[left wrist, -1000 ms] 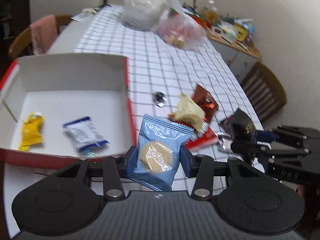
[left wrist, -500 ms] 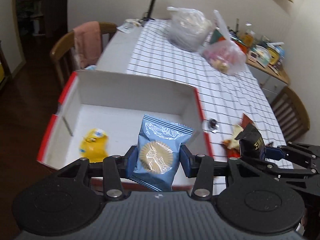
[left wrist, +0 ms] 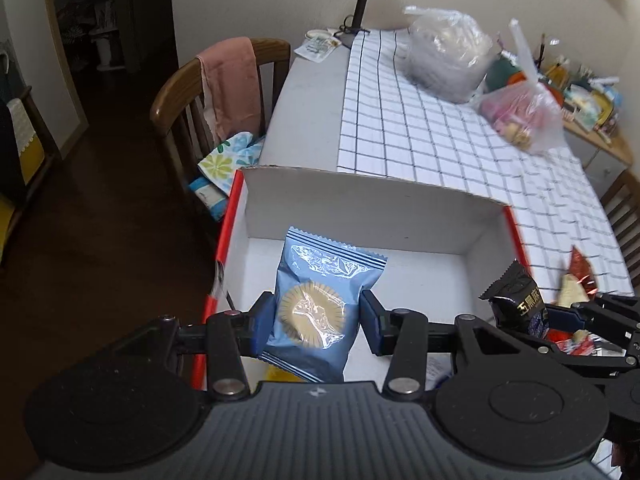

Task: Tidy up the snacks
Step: 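Carry the blue biscuit packet and black packet over the red box with both grippers, then open both grippers to drop the packets into the box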

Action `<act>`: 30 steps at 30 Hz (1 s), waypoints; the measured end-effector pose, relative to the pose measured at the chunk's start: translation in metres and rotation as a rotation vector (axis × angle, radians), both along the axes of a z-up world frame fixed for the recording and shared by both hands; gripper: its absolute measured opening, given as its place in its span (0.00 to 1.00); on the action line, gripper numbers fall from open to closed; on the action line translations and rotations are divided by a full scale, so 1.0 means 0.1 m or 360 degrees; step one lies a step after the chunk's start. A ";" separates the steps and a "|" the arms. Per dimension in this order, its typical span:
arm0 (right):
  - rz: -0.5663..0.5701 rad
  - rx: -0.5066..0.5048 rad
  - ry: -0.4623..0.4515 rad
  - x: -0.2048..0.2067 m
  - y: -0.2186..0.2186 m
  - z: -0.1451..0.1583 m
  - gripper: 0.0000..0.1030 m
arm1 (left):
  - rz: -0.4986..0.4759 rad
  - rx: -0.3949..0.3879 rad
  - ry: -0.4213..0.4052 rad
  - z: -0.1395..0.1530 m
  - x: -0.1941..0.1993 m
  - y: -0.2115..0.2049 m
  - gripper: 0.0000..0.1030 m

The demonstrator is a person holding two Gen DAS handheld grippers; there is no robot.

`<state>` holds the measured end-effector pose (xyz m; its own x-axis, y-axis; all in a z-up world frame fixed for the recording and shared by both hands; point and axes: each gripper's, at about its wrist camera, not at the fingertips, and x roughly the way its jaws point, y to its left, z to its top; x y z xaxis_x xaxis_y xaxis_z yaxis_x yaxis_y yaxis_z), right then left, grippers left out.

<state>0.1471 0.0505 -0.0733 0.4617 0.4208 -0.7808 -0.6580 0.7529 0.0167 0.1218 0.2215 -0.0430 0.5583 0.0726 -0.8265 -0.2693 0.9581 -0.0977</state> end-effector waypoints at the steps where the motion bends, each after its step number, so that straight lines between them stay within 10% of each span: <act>1: 0.0003 -0.0021 0.0007 0.02 0.05 -0.05 0.36 | -0.0007 0.0016 0.0018 -0.03 0.05 0.01 0.43; 30: 0.0085 -0.0253 0.0263 0.23 0.48 -0.60 0.40 | -0.0290 0.0187 0.0532 -0.69 0.75 -0.08 0.44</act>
<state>0.1704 0.0989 -0.1332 0.3028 0.3066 -0.9024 -0.6950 0.7189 0.0111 0.1971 0.2134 -0.1120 0.2725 0.1020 -0.9567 -0.0922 0.9926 0.0795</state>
